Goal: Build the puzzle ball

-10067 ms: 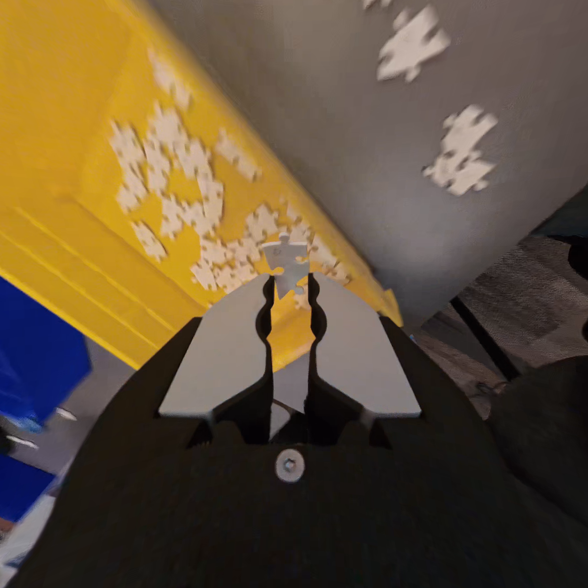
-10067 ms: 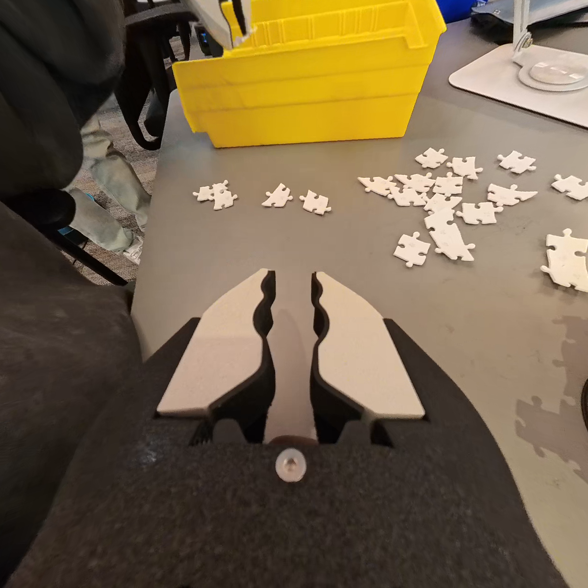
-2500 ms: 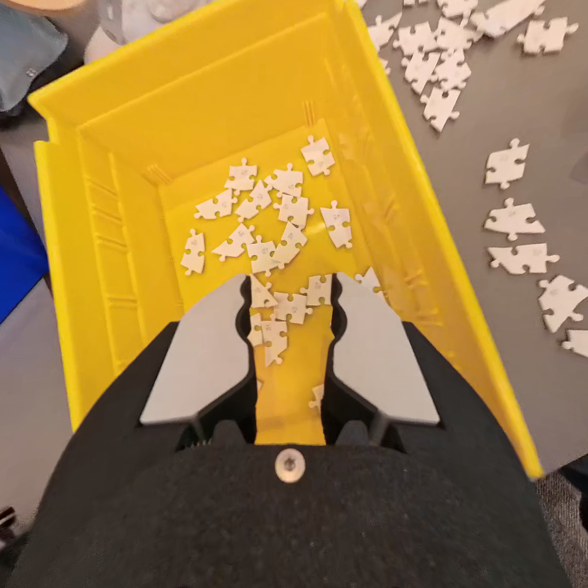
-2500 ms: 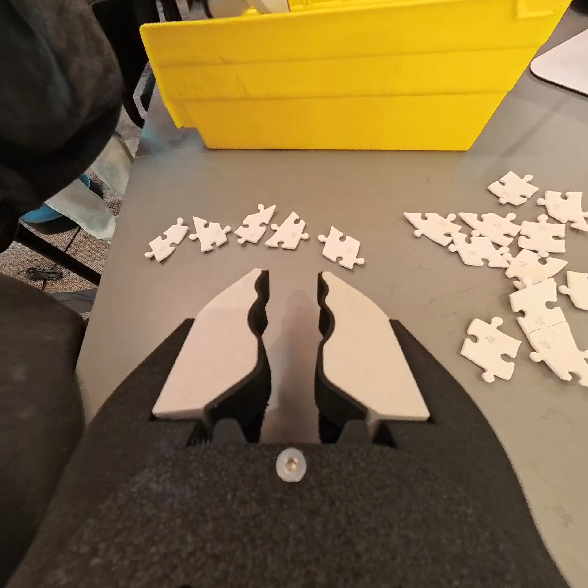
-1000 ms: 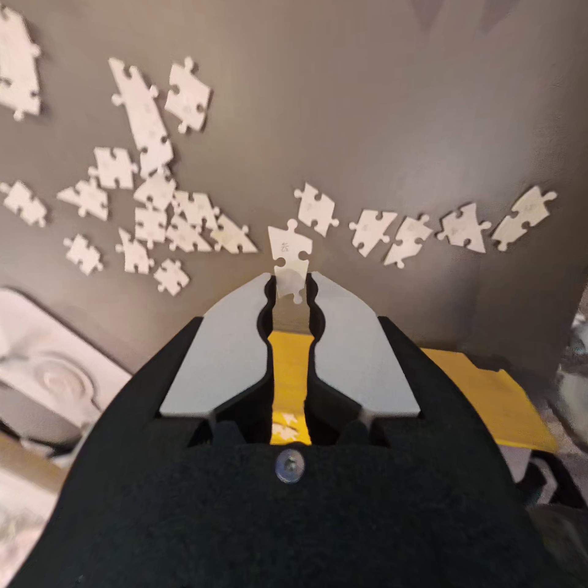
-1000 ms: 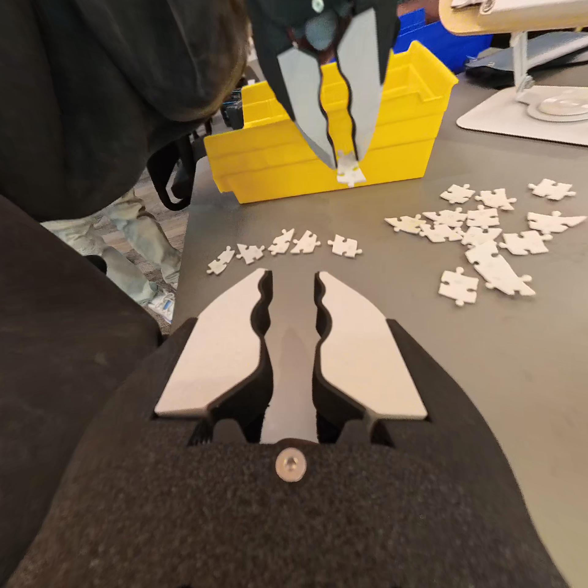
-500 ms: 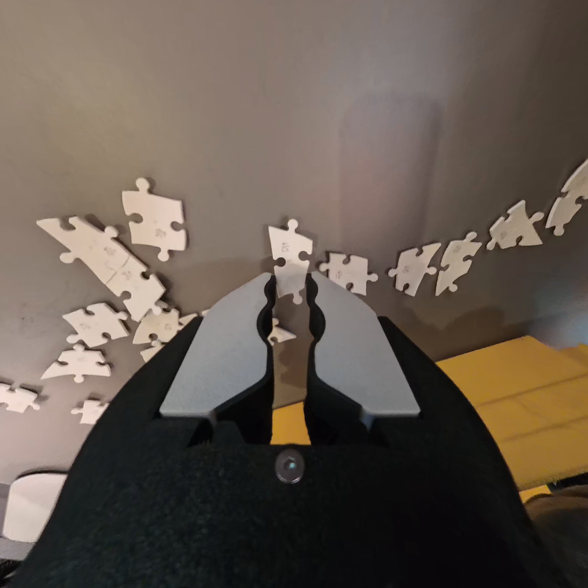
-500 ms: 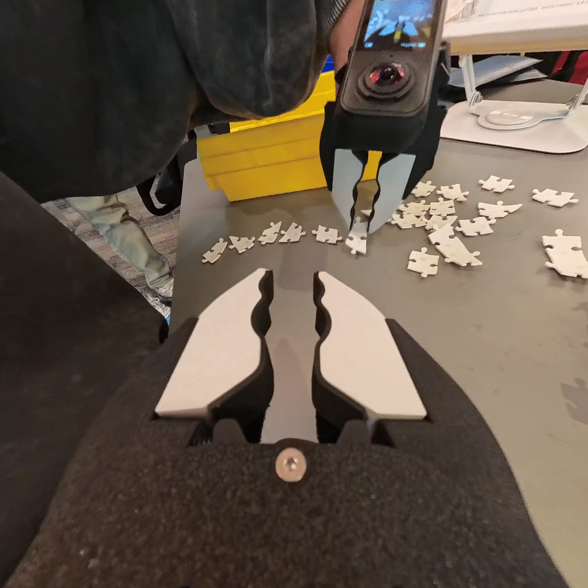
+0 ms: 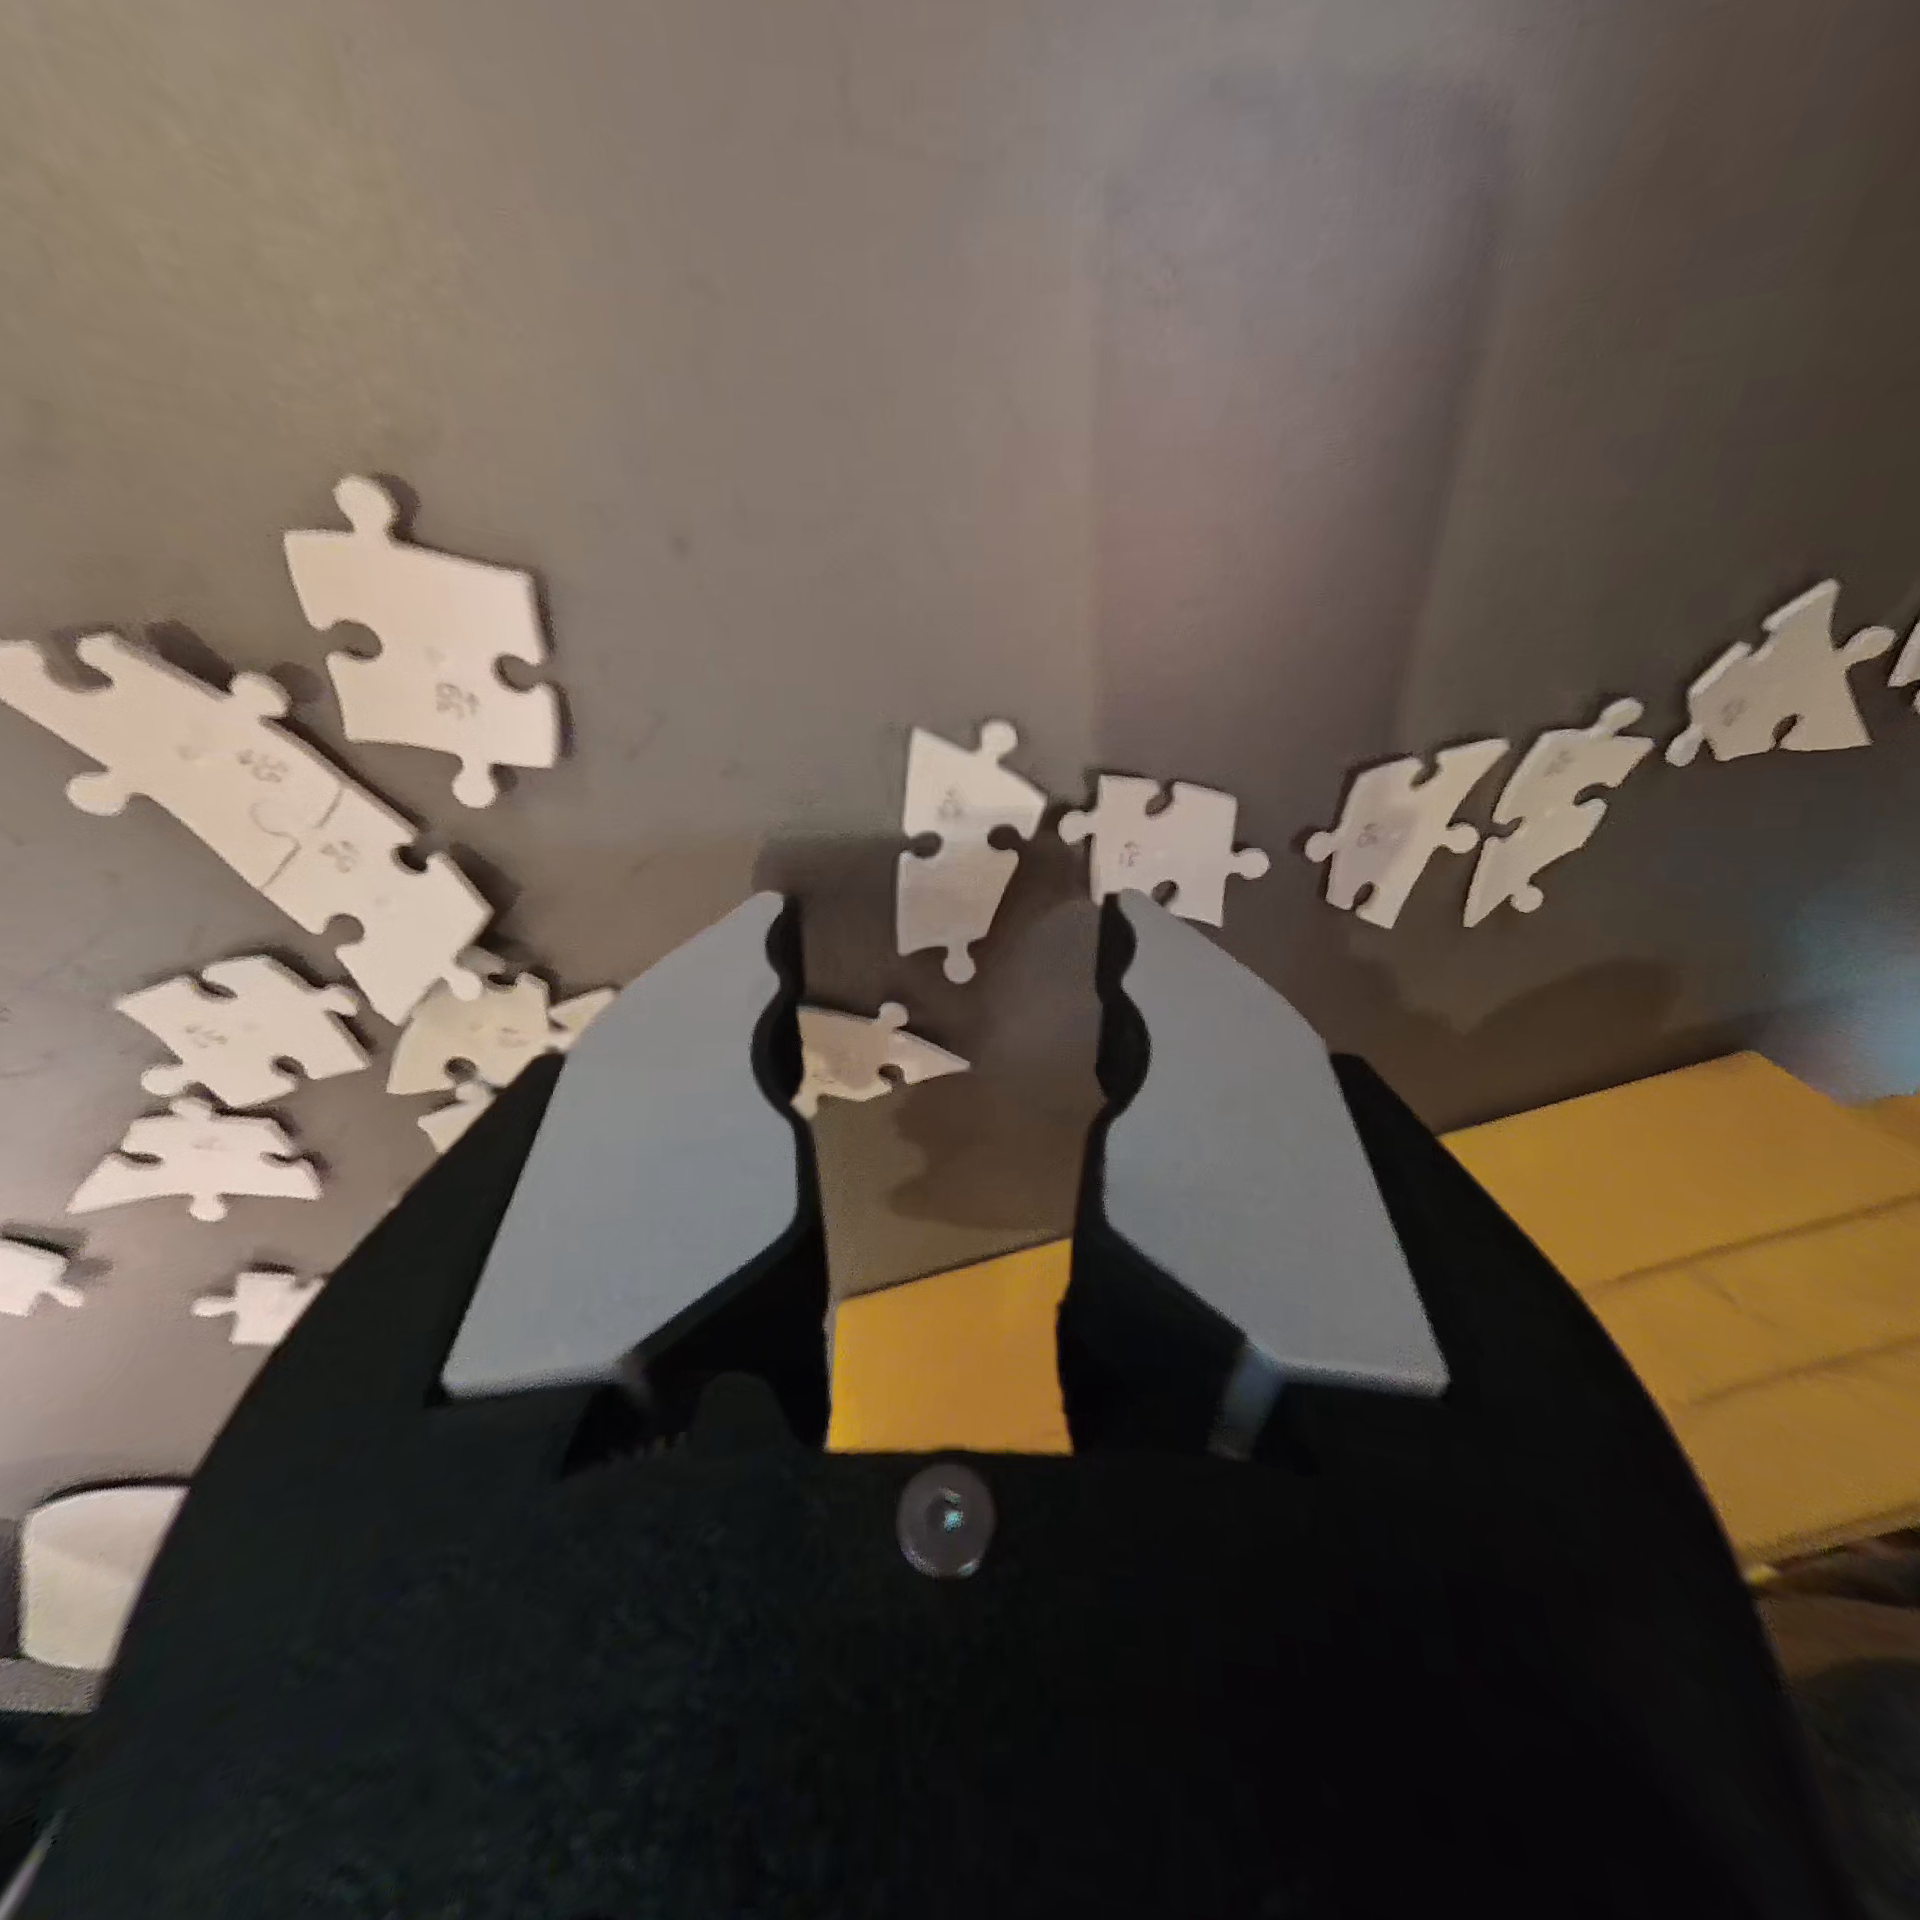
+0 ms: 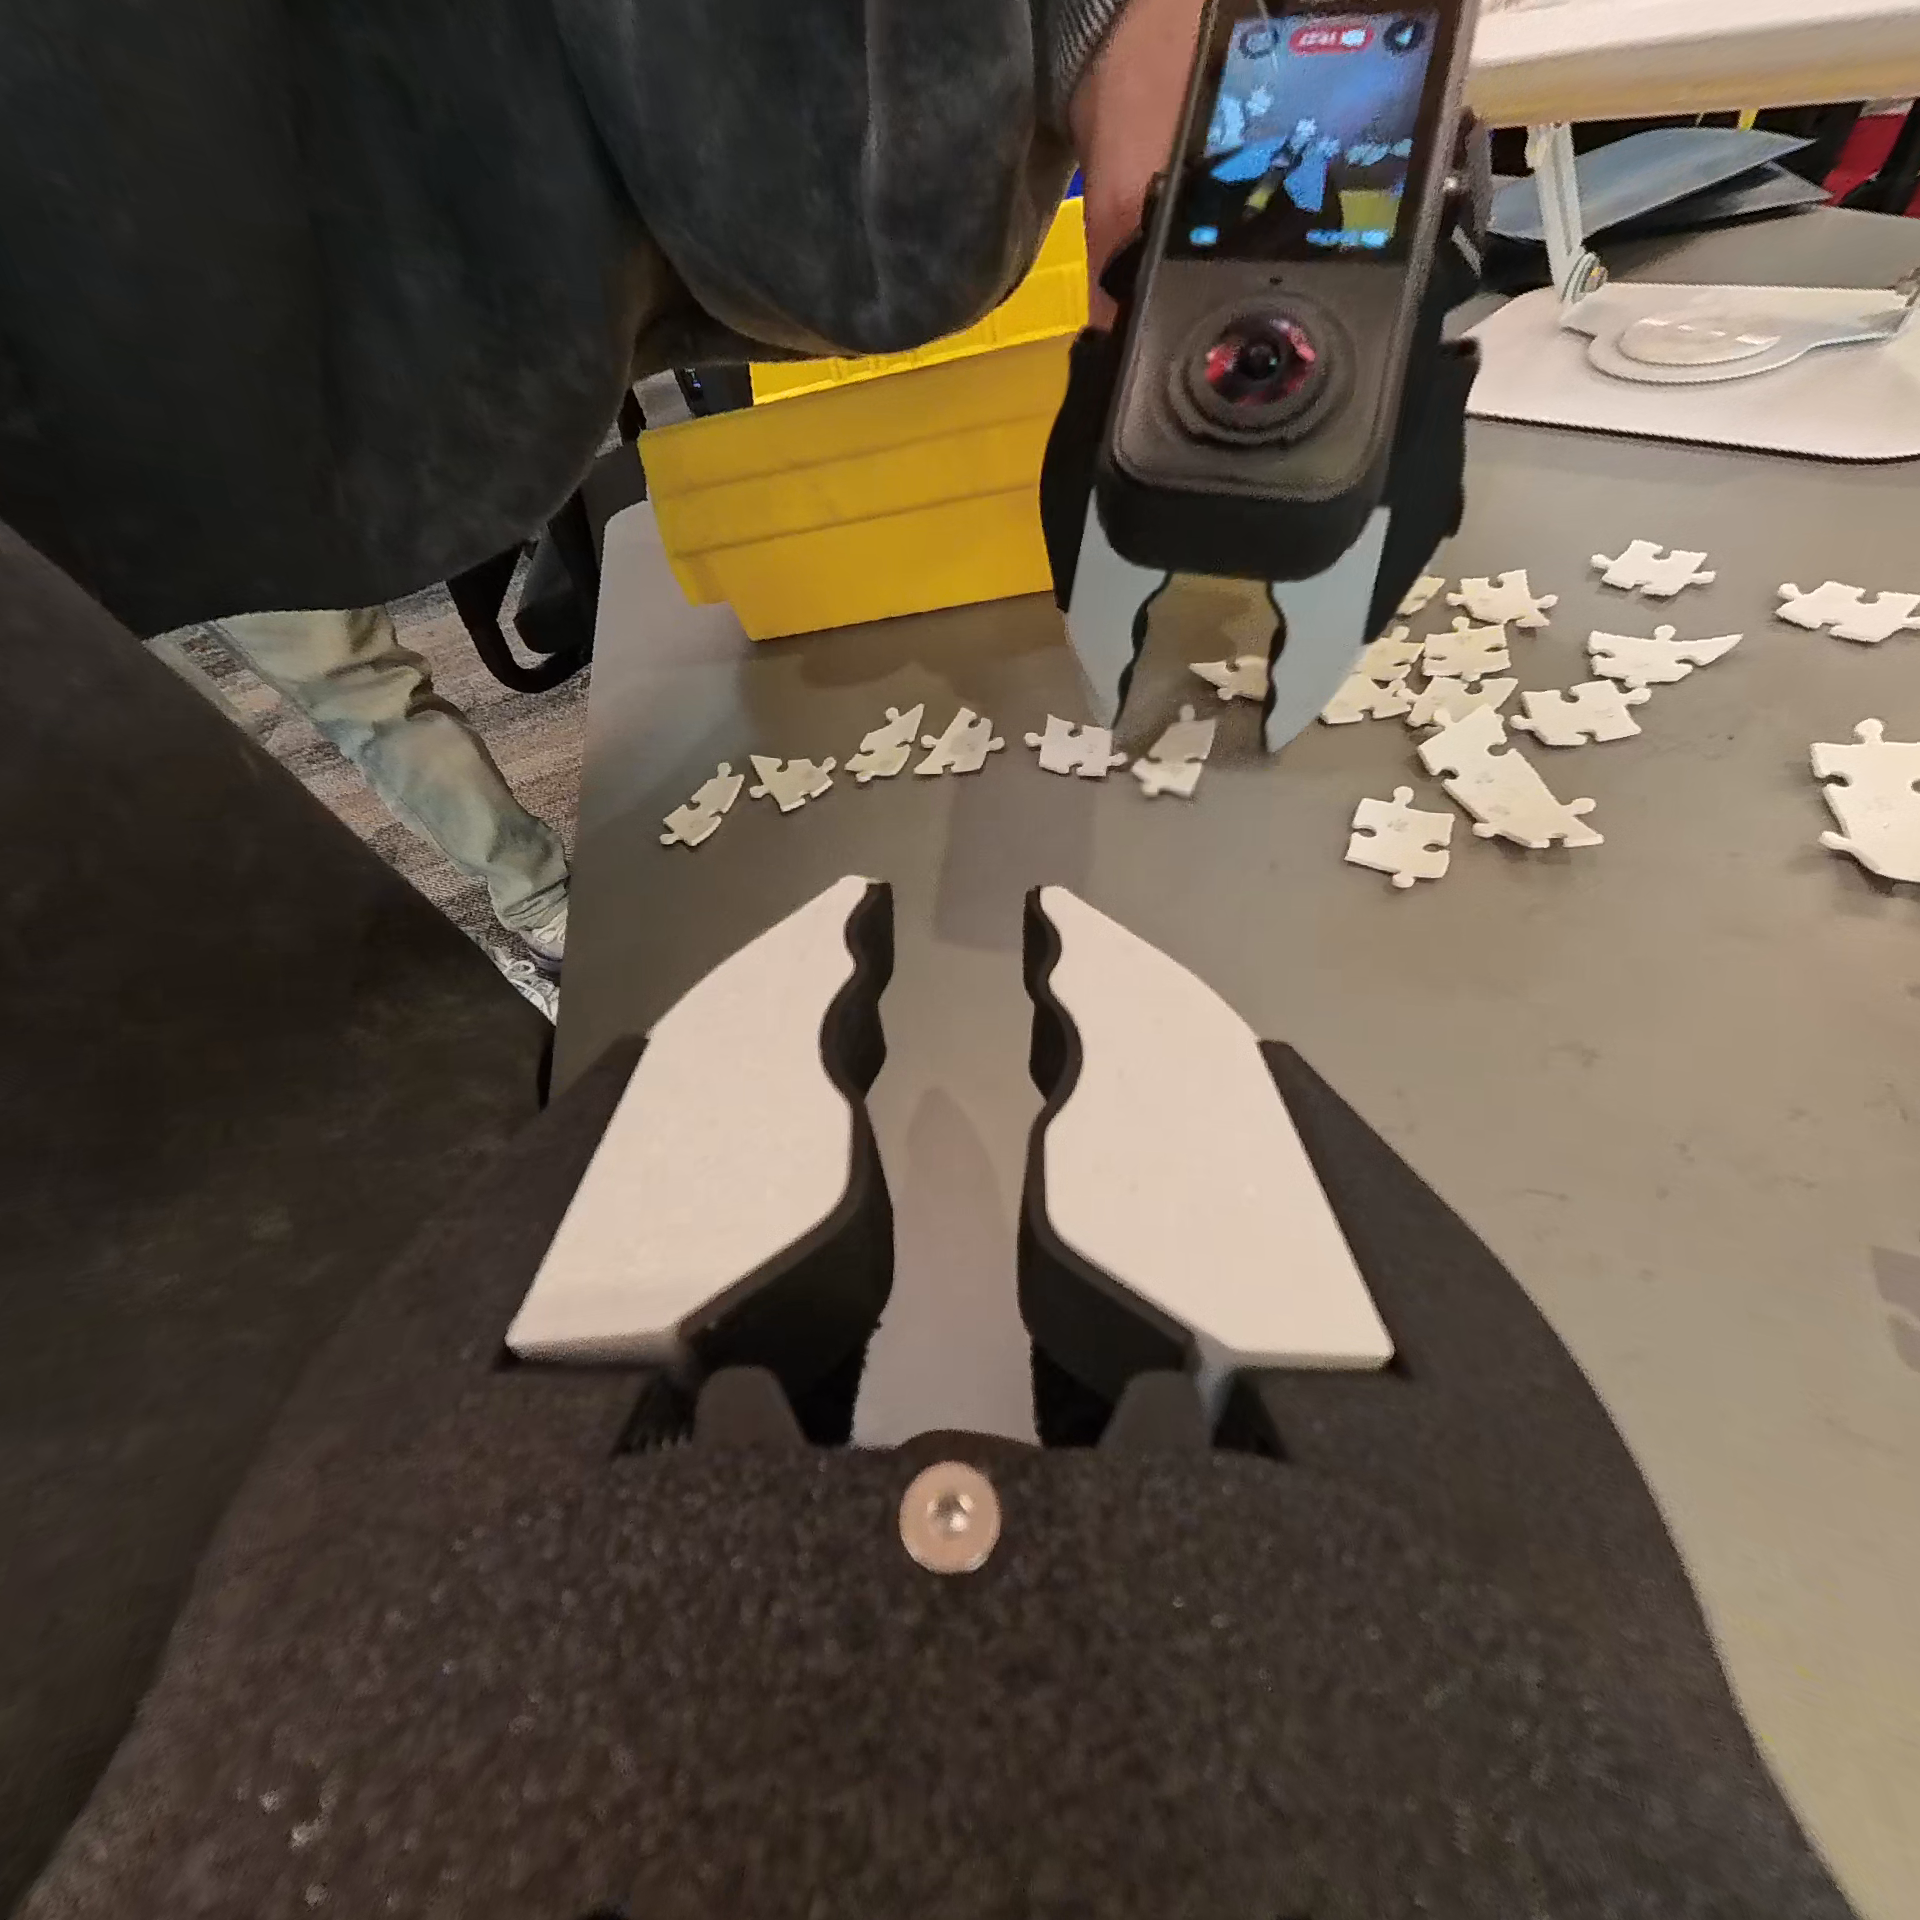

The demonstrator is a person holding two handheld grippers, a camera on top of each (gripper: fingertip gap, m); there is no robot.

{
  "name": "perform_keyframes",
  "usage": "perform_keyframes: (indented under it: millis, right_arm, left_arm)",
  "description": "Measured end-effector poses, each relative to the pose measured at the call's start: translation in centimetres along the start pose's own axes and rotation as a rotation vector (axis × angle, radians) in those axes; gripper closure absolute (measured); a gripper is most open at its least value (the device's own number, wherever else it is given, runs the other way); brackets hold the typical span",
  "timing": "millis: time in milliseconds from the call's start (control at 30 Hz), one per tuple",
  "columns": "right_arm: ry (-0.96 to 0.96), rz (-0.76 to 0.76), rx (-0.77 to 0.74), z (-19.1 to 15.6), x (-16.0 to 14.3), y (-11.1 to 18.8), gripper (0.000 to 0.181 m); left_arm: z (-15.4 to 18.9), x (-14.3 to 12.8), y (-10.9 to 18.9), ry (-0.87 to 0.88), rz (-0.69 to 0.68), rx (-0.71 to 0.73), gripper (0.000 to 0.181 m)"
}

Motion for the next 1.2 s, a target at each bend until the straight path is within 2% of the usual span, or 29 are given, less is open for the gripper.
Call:
perform_keyframes:
  millis: [100,200,267,367,433,500,567,633,733,833,933,1000,1133,1200]
  right_arm:
    - [0.009,-0.004,-0.002,0.0,0.0,0.0,0.157]
    - [0.015,-0.006,-0.015,0.3,0.0,0.2,0.157]
    - [0.019,-0.006,-0.027,0.6,0.1,0.3,0.157]
    - [0.026,-0.013,-0.042,0.9,0.1,0.5,0.157]
    - [0.026,-0.012,-0.049,0.9,0.1,0.4,0.157]
    - [0.027,-0.025,-0.049,0.9,-0.1,0.2,0.157]
    - [0.035,-0.033,-0.051,0.8,-0.2,0.0,0.157]
    - [0.050,-0.045,-0.050,0.7,-0.4,-0.3,0.157]
    - [0.145,-0.084,-0.058,1.1,-0.3,-1.2,0.155]
    - [0.339,-0.198,-0.042,2.8,0.5,-3.4,0.152]
    - [0.496,-0.332,0.063,4.8,1.7,-7.1,0.151]
    - [0.569,-0.445,0.148,6.4,2.5,-10.1,0.149]
    - [0.613,-0.553,0.275,8.3,3.9,-16.4,0.149]
    - [0.656,-0.606,0.308,8.8,3.9,-18.5,0.149]
  left_arm:
    - [0.6,-0.8,1.1,0.110,-0.029,-0.073,0.131]
    - [1.1,-1.9,5.5,0.314,0.073,-0.091,0.139]
    - [1.3,-2.4,9.6,0.467,0.235,-0.007,0.143]
    - [3.1,-3.5,14.7,0.701,0.424,0.186,0.137]
    - [5.3,-3.7,16.3,0.843,0.504,0.335,0.128]
    - [7.8,-2.8,17.0,0.960,0.640,0.502,0.125]
    - [10.2,-0.8,16.7,1.054,0.855,0.632,0.117]
    - [12.4,0.7,15.6,1.168,1.026,0.769,0.117]
    - [14.8,2.7,12.9,1.297,1.177,0.944,0.117]
    - [16.3,4.9,9.2,1.413,1.190,0.987,0.114]
    - [16.1,7.6,6.1,1.434,1.237,0.911,0.118]
    - [15.6,8.7,5.1,1.399,1.215,0.916,0.122]
    - [15.1,8.6,4.3,1.339,1.032,0.966,0.121]
    - [15.2,8.8,4.3,1.310,1.044,0.973,0.122]
Point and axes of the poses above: each gripper's, where its closed fingertips meet, y back along the fingers, x out of its top, z = x × y across the jaws, the point moved 4 cm from there along y, back along the fingers, and after that the axes turned 2 degrees about -x, right-handed, at the moved point
